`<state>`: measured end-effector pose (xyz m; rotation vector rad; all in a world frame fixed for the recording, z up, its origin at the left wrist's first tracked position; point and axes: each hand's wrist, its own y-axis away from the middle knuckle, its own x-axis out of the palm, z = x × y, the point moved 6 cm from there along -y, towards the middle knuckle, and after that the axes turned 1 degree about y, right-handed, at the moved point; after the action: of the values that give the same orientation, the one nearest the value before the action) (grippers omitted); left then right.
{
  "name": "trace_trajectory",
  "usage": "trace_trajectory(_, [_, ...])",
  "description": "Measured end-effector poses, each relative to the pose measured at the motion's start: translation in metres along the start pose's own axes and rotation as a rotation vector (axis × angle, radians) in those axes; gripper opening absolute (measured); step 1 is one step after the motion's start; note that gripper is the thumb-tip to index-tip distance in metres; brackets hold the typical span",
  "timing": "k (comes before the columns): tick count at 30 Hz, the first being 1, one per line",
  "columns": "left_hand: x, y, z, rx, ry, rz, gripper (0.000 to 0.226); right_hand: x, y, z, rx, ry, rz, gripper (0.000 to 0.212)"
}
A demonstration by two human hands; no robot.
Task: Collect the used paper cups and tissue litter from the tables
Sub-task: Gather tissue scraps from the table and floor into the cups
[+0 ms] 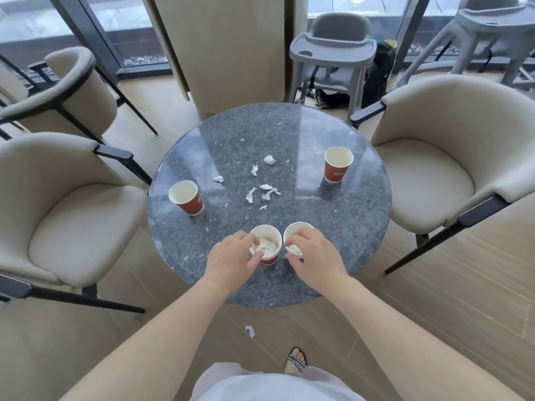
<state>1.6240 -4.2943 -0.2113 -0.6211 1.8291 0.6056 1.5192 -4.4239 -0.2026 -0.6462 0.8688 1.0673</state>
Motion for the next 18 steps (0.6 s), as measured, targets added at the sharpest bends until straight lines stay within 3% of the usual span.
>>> trace_trajectory(8, [-0.016, 0.043, 0.058, -0.124, 0.094, -0.046, 0.022, 0.029, -0.008, 0.073, -0.158, -0.074, 0.018, 0.017])
trace_trajectory(18, [-0.025, 0.171, 0.191, -0.355, 0.180, -0.027, 0.018, 0.127, 0.026, 0.198, -0.261, -0.044, 0.202, 0.017])
